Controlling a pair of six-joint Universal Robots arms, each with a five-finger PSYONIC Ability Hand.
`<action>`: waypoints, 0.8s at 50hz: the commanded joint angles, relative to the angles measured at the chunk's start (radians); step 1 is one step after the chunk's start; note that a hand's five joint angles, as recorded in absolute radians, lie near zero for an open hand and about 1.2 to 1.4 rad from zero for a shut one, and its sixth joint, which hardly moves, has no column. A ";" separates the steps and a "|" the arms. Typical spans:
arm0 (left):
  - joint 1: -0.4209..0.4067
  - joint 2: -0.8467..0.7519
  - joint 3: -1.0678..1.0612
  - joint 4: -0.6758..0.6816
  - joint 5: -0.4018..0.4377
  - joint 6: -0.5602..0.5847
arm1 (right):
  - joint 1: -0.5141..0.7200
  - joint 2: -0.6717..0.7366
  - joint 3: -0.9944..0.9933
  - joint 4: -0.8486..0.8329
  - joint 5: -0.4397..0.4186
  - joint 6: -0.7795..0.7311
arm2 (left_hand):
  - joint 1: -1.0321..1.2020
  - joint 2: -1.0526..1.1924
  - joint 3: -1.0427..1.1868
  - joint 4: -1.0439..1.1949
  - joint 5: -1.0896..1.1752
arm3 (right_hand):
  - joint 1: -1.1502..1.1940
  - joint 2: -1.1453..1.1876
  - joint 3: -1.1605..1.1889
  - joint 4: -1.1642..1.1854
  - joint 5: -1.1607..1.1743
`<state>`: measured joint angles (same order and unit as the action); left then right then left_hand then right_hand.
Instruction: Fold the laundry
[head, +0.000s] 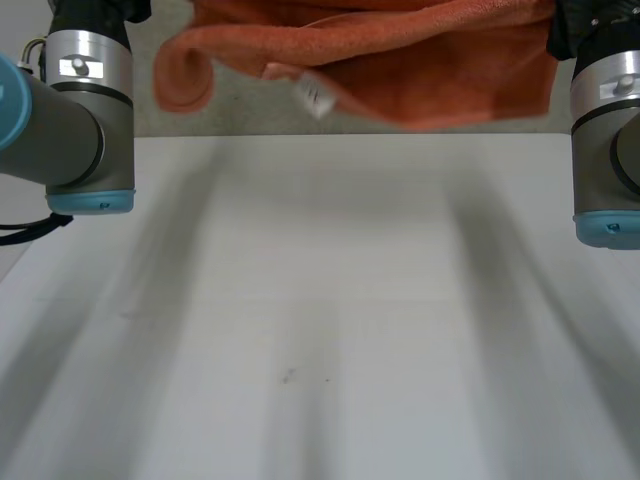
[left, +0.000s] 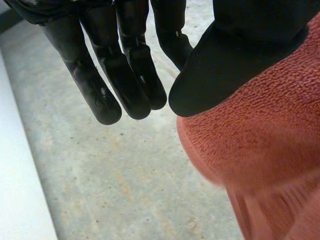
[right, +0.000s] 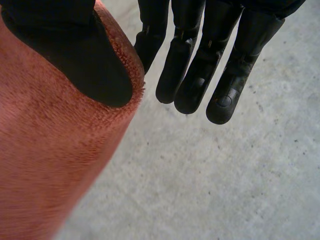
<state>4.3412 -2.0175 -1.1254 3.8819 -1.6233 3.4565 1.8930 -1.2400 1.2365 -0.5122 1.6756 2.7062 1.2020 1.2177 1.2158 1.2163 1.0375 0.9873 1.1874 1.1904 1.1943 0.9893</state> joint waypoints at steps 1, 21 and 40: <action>0.005 0.007 -0.203 -0.006 0.003 -0.004 | 0.023 -0.056 0.161 -0.003 -0.093 0.037 | 0.194 0.179 0.180 0.180 0.184 | 0.409 0.209 0.206 0.202 0.232; 0.008 -0.064 -0.324 -0.042 0.037 -0.002 | 0.032 -0.090 0.363 0.212 -0.182 0.018 | 0.194 0.179 0.180 0.180 0.184 | 0.409 0.209 0.206 0.202 0.232; -0.049 0.261 -0.384 -0.124 0.042 -0.088 | 0.066 -0.437 0.200 0.400 -0.237 0.032 | -0.266 -0.282 -0.280 -0.281 -0.276 | 0.409 0.209 0.206 0.202 0.232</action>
<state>4.3302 -1.7817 -1.4798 3.8284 -1.5832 3.4254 1.9333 -1.6214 1.5722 -0.1772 1.4603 2.7358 1.2082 1.2182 1.2167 1.2168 1.0386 0.9873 1.1874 1.1904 1.1944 0.9921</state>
